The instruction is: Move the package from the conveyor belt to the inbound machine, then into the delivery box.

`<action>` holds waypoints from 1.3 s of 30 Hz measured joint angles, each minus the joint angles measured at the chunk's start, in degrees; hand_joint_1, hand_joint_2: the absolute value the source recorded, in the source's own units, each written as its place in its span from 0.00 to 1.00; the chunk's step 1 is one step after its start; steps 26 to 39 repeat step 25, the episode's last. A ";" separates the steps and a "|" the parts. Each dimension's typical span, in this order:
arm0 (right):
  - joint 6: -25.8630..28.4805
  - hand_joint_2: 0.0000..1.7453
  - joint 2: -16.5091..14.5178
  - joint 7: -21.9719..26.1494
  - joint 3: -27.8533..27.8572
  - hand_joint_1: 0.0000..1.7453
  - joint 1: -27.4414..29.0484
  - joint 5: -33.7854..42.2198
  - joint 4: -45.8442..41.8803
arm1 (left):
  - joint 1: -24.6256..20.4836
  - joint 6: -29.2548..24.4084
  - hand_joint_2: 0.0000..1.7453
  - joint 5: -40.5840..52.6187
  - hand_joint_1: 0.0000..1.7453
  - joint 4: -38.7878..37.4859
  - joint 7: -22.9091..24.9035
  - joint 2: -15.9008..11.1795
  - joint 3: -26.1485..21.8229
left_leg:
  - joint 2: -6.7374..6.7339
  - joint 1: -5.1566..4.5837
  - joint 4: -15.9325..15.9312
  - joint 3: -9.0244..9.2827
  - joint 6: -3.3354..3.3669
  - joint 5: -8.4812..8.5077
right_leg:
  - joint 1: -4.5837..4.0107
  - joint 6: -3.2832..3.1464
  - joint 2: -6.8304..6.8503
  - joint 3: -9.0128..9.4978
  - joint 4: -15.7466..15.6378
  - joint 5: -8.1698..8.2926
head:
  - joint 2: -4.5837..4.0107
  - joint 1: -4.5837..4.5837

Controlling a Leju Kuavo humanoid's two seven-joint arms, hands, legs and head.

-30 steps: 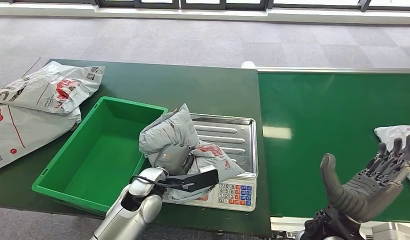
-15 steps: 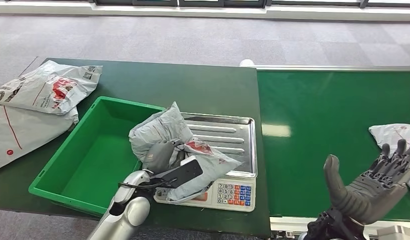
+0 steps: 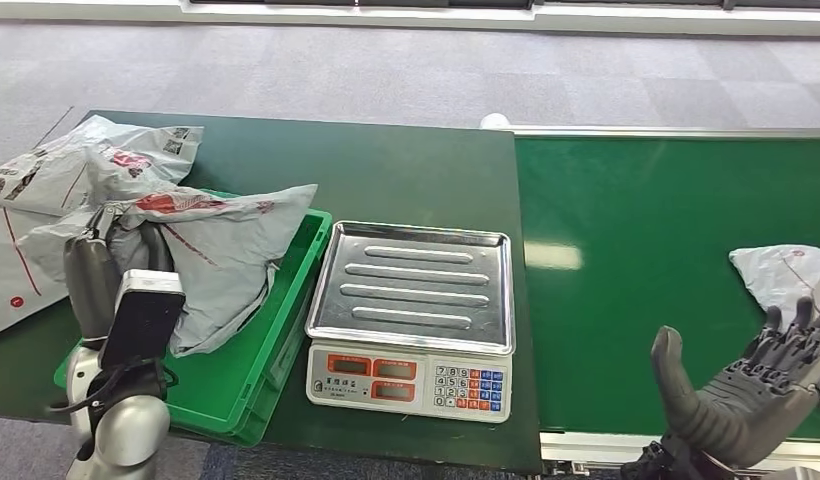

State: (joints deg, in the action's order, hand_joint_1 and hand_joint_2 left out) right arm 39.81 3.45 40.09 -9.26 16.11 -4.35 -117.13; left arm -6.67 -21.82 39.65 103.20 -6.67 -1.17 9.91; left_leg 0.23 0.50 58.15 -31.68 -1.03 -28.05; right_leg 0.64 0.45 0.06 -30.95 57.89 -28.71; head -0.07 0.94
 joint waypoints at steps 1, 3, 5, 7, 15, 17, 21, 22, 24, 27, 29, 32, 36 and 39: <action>0.01 1.00 0.22 0.00 -0.31 0.00 -0.01 0.15 0.07 | 0.69 -0.34 1.00 0.06 1.00 0.56 -0.09 -0.12 -0.51 | 0.01 0.00 0.00 -0.01 0.00 0.00 | 0.01 0.00 0.02 0.00 0.00 0.00 | 0.00 0.00; 0.03 1.00 0.62 0.00 -0.87 0.00 -0.03 0.44 0.25 | 1.89 -0.72 1.00 0.27 1.00 1.51 -0.10 -0.28 -1.30 | 0.02 0.00 0.00 -0.02 0.00 0.00 | 0.01 0.00 0.04 0.00 0.00 0.00 | 0.00 0.00; 0.05 1.00 1.06 0.00 -1.44 0.00 -0.04 0.76 0.50 | 3.02 -0.80 1.00 0.57 1.00 2.25 0.06 -0.39 -2.01 | 0.01 -0.01 0.01 -0.03 0.00 0.00 | 0.02 0.00 0.02 -0.01 0.00 0.00 | 0.00 0.00; 0.06 1.00 1.55 0.00 -1.96 0.00 -0.06 1.15 0.80 | 4.07 -0.45 1.00 0.99 0.78 2.78 0.43 -0.45 -2.55 | 0.01 -0.01 0.01 -0.04 0.00 0.00 | 0.01 0.00 0.03 -0.03 -0.01 0.00 | 0.00 0.00; 0.06 1.00 2.86 0.00 -3.02 0.00 -0.12 1.87 1.71 | 5.76 2.05 1.00 2.50 0.00 3.34 1.58 -0.75 -3.05 | 0.02 -0.01 0.01 -0.05 0.00 0.00 | -0.01 0.00 0.04 -0.04 -0.01 0.00 | 0.00 0.00; 0.06 1.00 3.04 0.00 -3.04 0.00 -0.12 2.05 1.95 | 5.88 2.48 1.00 2.68 0.00 3.22 1.57 -0.89 -3.05 | 0.02 -0.01 0.01 -0.05 0.00 0.00 | -0.02 0.00 0.04 -0.04 -0.01 0.00 | 0.00 0.00; 0.06 1.00 3.46 0.00 -3.04 0.00 -0.12 2.46 2.44 | 5.97 3.02 1.00 2.93 0.00 2.57 1.54 -1.17 -3.05 | 0.02 -0.01 0.01 -0.04 -0.01 0.00 | -0.01 0.00 0.04 -0.04 -0.01 0.00 | 0.00 0.00; 0.06 1.00 3.57 0.00 -3.04 0.00 -0.11 2.55 2.56 | 5.97 3.18 1.00 2.96 0.00 2.35 1.54 -1.25 -3.05 | 0.02 -0.01 0.01 -0.04 -0.01 0.00 | -0.01 0.00 0.04 -0.04 -0.01 0.00 | 0.00 0.00; 0.06 1.00 3.76 0.00 -3.04 0.00 -0.11 2.69 2.79 | 5.96 3.42 1.00 2.97 0.00 1.90 1.54 -1.40 -3.05 | 0.02 -0.01 0.01 -0.04 -0.01 0.00 | -0.01 0.00 0.03 -0.04 -0.01 0.01 | 0.00 0.00; 0.06 1.00 3.82 0.00 -3.04 0.00 -0.10 2.71 2.84 | 5.96 3.45 1.00 2.97 0.00 1.78 1.54 -1.44 -3.05 | 0.02 -0.01 0.01 -0.04 -0.01 0.01 | -0.01 0.00 0.03 -0.04 -0.01 0.01 | 0.00 0.00; 0.06 1.00 3.82 0.00 -3.04 0.00 -0.10 2.71 2.84 | 5.96 3.45 1.00 2.97 0.00 1.78 1.54 -1.44 -3.05 | 0.02 -0.01 0.01 -0.04 -0.01 0.01 | -0.01 0.00 0.03 -0.04 -0.01 0.01 | 0.00 0.00; 0.06 1.00 3.82 0.00 -3.04 0.00 -0.10 2.71 2.84 | 5.96 3.45 1.00 2.97 0.00 1.78 1.54 -1.44 -3.05 | 0.02 -0.01 0.01 -0.04 -0.01 0.01 | -0.01 0.00 0.03 -0.04 -0.01 0.01 | 0.00 0.00; 0.06 1.00 3.82 0.00 -3.04 0.00 -0.10 2.71 2.84 | 5.96 3.45 1.00 2.97 0.00 1.78 1.54 -1.44 -3.05 | 0.02 -0.01 0.01 -0.04 -0.01 0.01 | -0.01 0.00 0.03 -0.04 -0.01 0.01 | 0.00 0.00; 0.06 1.00 3.82 0.00 -3.04 0.00 -0.10 2.71 2.84 | 5.96 3.45 1.00 2.97 0.00 1.78 1.54 -1.44 -3.05 | 0.02 -0.01 0.01 -0.04 -0.01 0.01 | -0.01 0.00 0.03 -0.04 -0.01 0.01 | 0.00 0.00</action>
